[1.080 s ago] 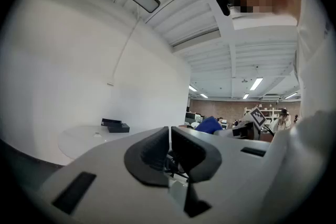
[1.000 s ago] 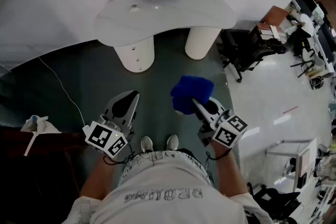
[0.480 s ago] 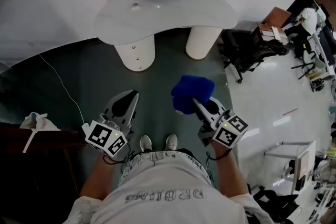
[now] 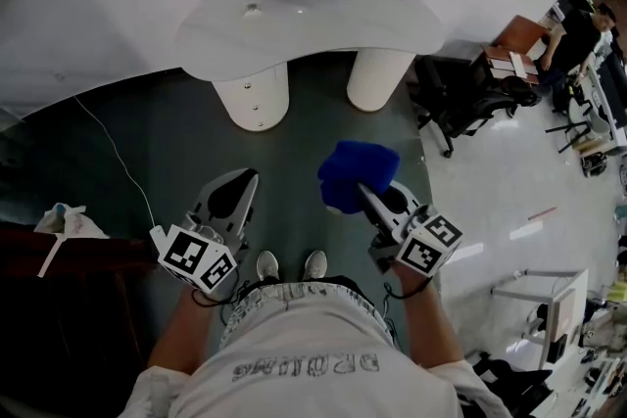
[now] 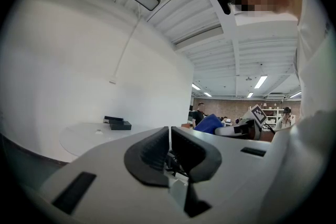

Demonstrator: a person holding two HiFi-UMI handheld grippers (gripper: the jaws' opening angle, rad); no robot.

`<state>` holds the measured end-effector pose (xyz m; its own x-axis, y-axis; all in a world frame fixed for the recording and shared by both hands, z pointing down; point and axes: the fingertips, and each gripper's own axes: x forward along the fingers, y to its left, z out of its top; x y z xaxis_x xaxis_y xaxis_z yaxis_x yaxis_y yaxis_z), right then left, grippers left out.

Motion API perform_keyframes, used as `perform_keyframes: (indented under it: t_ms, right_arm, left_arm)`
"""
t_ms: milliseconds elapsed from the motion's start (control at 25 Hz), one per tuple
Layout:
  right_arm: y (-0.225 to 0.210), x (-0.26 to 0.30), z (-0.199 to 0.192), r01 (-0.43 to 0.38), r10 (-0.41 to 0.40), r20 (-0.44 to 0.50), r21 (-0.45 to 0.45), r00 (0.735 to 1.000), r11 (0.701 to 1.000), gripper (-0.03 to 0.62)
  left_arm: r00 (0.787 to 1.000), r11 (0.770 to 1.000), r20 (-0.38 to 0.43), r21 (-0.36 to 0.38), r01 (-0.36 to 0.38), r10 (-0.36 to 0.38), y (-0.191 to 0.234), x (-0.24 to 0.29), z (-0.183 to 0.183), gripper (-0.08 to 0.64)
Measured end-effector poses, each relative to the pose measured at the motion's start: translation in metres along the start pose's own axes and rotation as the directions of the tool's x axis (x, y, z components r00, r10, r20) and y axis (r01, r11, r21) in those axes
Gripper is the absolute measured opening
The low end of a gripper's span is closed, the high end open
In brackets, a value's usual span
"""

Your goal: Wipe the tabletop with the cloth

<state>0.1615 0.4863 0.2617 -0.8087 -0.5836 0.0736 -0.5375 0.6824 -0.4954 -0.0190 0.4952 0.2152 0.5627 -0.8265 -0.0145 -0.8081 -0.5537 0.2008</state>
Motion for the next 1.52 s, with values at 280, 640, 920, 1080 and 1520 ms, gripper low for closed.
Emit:
perform_keyframes:
  t_ms: [280, 640, 920, 1080, 1520]
  right_arm:
    - [-0.015, -0.018, 0.004, -0.026, 0.026, -0.011, -0.01, 1.0, 1.0, 0.072]
    - [-0.033, -0.036, 0.011, -0.036, 0.036, -0.004, -0.009, 0.999, 0.999, 0.072]
    - [-0.043, -0.038, 0.017, -0.041, 0.041, -0.004, -0.009, 0.999, 0.999, 0.072]
    - [-0.045, -0.036, 0.015, -0.043, 0.043, -0.008, -0.011, 0.999, 0.999, 0.072]
    - [-0.073, -0.003, 0.018, -0.023, 0.023, -0.022, -0.004, 0.999, 1.0, 0.071]
  left_arm:
    - [1.0, 1.0, 0.014, 0.019, -0.014, 0.014, -0.021, 0.013, -0.004, 0.028]
    - [0.999, 0.999, 0.008, 0.024, -0.035, 0.034, -0.038, 0.031, -0.005, 0.028]
    - [0.999, 0.999, 0.02, 0.029, -0.039, 0.039, -0.039, 0.04, -0.004, 0.028]
    - [0.999, 0.999, 0.022, 0.027, -0.044, 0.044, -0.037, 0.039, -0.008, 0.028]
    - [0.999, 0.999, 0.009, 0.007, -0.039, 0.039, 0.0, 0.068, -0.016, 0.028]
